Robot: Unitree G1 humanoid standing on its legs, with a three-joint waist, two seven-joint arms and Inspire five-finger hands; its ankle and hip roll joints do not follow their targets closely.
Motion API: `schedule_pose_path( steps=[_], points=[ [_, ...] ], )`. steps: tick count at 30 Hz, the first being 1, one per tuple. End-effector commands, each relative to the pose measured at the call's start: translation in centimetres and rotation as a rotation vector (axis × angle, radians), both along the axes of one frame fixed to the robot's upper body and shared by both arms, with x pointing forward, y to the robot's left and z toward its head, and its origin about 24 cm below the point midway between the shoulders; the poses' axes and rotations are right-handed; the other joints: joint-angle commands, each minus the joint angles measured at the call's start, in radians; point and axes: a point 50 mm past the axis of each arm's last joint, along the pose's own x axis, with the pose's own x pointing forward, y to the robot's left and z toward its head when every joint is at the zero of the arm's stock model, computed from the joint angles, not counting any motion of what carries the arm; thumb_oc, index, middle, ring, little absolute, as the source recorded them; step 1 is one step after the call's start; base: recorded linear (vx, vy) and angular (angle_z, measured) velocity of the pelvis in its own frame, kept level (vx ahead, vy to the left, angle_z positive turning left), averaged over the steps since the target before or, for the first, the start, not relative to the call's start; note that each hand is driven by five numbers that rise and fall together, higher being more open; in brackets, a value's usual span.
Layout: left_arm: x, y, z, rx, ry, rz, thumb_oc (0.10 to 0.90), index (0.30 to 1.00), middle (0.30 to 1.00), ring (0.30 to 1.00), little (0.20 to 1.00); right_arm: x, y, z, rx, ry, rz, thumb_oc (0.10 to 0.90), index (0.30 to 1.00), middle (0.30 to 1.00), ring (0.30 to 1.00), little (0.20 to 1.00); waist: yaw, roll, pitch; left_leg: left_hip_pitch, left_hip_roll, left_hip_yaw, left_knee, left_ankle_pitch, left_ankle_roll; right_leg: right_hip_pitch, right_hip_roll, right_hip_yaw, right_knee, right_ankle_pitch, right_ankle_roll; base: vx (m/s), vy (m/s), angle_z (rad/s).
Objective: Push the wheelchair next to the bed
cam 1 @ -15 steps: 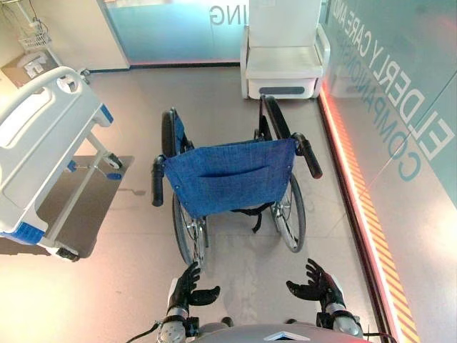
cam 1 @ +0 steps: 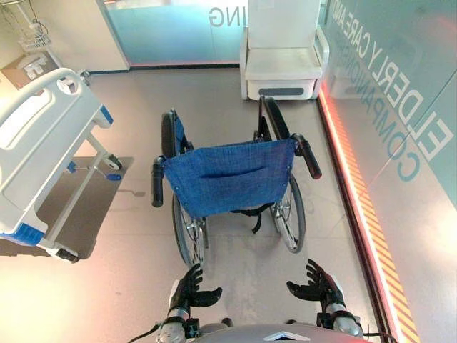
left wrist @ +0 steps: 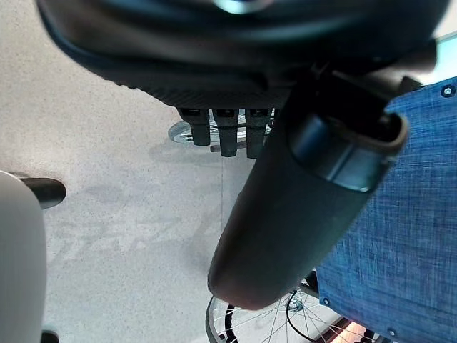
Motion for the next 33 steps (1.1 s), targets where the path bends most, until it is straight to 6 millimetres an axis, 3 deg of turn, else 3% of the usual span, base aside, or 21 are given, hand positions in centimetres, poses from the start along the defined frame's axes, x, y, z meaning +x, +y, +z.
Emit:
schedule_pose_path(
  steps=[1,7,14,18,19,20,21,22,24,25,26,29,32,33],
  points=[
    [4.0,-0.8,1.4,0.001,-0.166,-0.005,0.8,0.9,0.9,0.9,0.9,3.7,-0.1,1.7,-0.021,-0.169,0.019,0.8,0.9,0.9,0.9,0.9,0.01,-0.005,0.02,-0.011,-0.091,0.0,0.007,-0.077,0.032,-0.043,0.05,-0.024,0.089,-0.053,-0.053,0.0,0.0,0.0],
    [4.9,-0.2,2.0,0.036,-0.203,0.028,0.8,0.9,0.9,0.9,0.9,4.7,-0.6,2.3,-0.011,-0.204,-0.001,0.8,0.9,0.9,0.9,0.9,0.014,-0.01,0.022,-0.011,-0.091,-0.001,0.007,-0.075,0.032,-0.042,0.05,-0.024,0.087,-0.049,-0.052,0.0,0.0,0.0],
    [6.7,2.7,4.1,0.065,-0.339,0.262,0.8,0.9,0.9,0.9,0.9,8.3,-3.0,5.5,-0.022,-0.376,-0.124,0.8,0.9,0.9,0.9,0.9,0.028,-0.023,0.015,-0.01,-0.086,-0.001,0.004,-0.072,0.034,-0.036,0.05,-0.024,0.076,-0.04,-0.053,0.01,-0.021,0.0],
    [8.5,4.9,6.8,0.128,-0.496,0.398,0.8,0.9,0.9,0.9,0.9,11.2,-3.8,9.4,-0.165,-0.58,-0.082,0.8,0.9,0.9,0.9,0.9,0.036,-0.032,0.01,-0.009,-0.085,-0.003,0.003,-0.075,0.036,-0.032,0.05,-0.022,0.069,-0.039,-0.055,0.0,-0.018,0.01],
    [9.3,5.8,8.2,0.155,-0.566,0.438,0.8,0.9,0.9,0.9,0.9,12.2,-4.1,11.4,-0.214,-0.67,-0.061,0.8,0.9,0.9,0.9,0.9,0.038,-0.035,0.009,-0.01,-0.084,-0.005,0.003,-0.074,0.034,-0.033,0.049,-0.022,0.068,-0.036,-0.056,0.0,0.0,0.0],
    [9.3,5.9,8.3,0.159,-0.574,0.442,0.8,0.9,0.9,0.9,0.9,12.3,-4.2,11.6,-0.219,-0.679,-0.06,0.8,0.9,0.9,0.9,0.9,0.038,-0.035,0.009,-0.01,-0.083,-0.005,0.003,-0.074,0.034,-0.033,0.049,-0.023,0.068,-0.036,-0.056,0.0,0.0,0.0],
    [10.0,7.1,9.9,0.204,-0.648,0.481,0.8,0.9,0.9,0.9,0.9,13.2,-5.3,14.0,-0.251,-0.768,-0.072,0.8,0.9,0.9,0.9,0.9,0.038,-0.039,0.006,-0.01,-0.083,-0.007,0.003,-0.075,0.033,-0.031,0.049,-0.022,0.065,-0.036,-0.056,0.0,-0.01,0.03],
    [10.1,7.1,9.9,0.204,-0.648,0.481,0.8,0.9,0.9,0.9,0.9,13.2,-5.3,14.0,-0.251,-0.768,-0.072,0.8,0.9,0.9,0.9,0.9,0.038,-0.038,0.006,-0.01,-0.083,-0.007,0.003,-0.075,0.033,-0.031,0.049,-0.022,0.065,-0.036,-0.056,0.0,-0.012,0.05],
    [10.7,8.1,11.4,0.245,-0.708,0.515,0.8,0.9,0.9,0.9,0.9,14.0,-6.5,16.2,-0.275,-0.853,-0.093,0.8,0.9,0.9,0.9,0.9,0.038,-0.041,0.003,-0.009,-0.082,-0.009,0.003,-0.075,0.031,-0.028,0.049,-0.023,0.063,-0.037,-0.057,0.0,0.0,0.0],
    [11.4,9.1,12.8,0.296,-0.767,0.544,0.8,0.9,0.9,0.9,0.9,14.8,-7.6,18.5,-0.306,-0.935,-0.121,0.8,0.9,0.9,0.9,0.9,0.036,-0.042,-0.001,-0.008,-0.081,-0.011,0.003,-0.077,0.029,-0.025,0.049,-0.022,0.059,-0.039,-0.057,0.0,0.0,0.0],
    [11.5,9.1,12.9,0.301,-0.774,0.547,0.8,0.9,0.9,0.9,0.9,14.9,-7.7,18.7,-0.312,-0.947,-0.124,0.8,0.9,0.9,0.9,0.9,0.036,-0.041,-0.001,-0.008,-0.081,-0.012,0.003,-0.077,0.029,-0.025,0.049,-0.022,0.059,-0.039,-0.057,0.0,0.0,0.0],
    [12.6,10.7,15.6,0.363,-0.89,0.6,0.8,0.9,0.9,0.9,0.9,15.8,-9.0,22.0,-0.371,-1.051,-0.161,0.8,0.9,0.9,0.9,0.9,0.035,-0.04,-0.011,-0.008,-0.081,-0.017,0.003,-0.078,0.027,-0.02,0.049,-0.02,0.052,-0.043,-0.058,0.0,0.0,0.0],
    [13.0,11.6,17.1,0.381,-0.948,0.63,0.8,0.9,0.9,0.9,0.9,16.3,-9.3,23.6,-0.389,-1.101,-0.177,0.8,0.9,0.9,0.9,0.9,0.036,-0.039,-0.016,-0.008,-0.082,-0.02,0.003,-0.078,0.027,-0.017,0.049,-0.021,0.048,-0.043,-0.059,0.0,0.0,0.0],
    [13.7,12.0,18.4,0.392,-0.988,0.641,0.8,0.9,0.9,0.9,0.9,16.9,-9.2,25.0,-0.399,-1.148,-0.187,0.8,0.9,0.9,0.9,0.9,0.036,-0.038,-0.02,-0.009,-0.081,-0.021,0.003,-0.077,0.025,-0.016,0.049,-0.021,0.044,-0.043,-0.059,0.0,0.0,0.0]
  ],
)
